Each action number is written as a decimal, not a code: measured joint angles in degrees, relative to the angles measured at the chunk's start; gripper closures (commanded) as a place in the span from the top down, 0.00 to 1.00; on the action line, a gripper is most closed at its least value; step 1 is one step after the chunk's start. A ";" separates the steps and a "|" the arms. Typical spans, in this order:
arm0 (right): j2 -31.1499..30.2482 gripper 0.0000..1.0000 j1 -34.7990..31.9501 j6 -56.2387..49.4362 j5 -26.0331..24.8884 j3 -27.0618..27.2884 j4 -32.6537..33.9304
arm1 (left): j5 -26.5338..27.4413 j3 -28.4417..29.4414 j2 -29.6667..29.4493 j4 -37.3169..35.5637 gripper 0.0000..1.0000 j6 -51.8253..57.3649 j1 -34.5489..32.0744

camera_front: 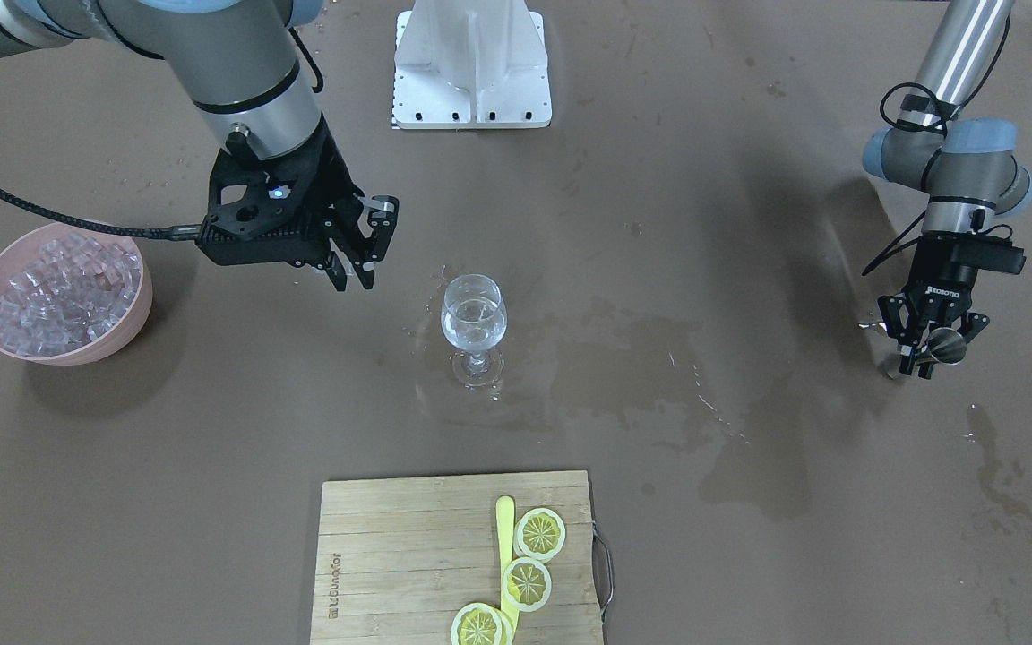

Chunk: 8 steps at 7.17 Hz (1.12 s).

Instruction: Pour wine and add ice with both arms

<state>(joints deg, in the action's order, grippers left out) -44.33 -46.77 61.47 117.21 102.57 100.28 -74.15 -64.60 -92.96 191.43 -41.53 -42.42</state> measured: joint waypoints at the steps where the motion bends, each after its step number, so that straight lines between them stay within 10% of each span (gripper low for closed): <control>1: 1.25 0.23 0.49 0.04 -0.22 -1.13 0.00 | -0.68 -0.33 -0.01 0.05 0.00 0.71 -0.01; 8: 9.33 0.23 3.14 0.06 -2.73 -9.90 -0.17 | -1.44 -0.63 0.09 0.91 0.31 1.02 -0.03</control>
<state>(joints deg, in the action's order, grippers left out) -35.01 -43.63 61.52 114.48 92.67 100.12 -75.59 -65.23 -92.88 192.34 -40.51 -42.45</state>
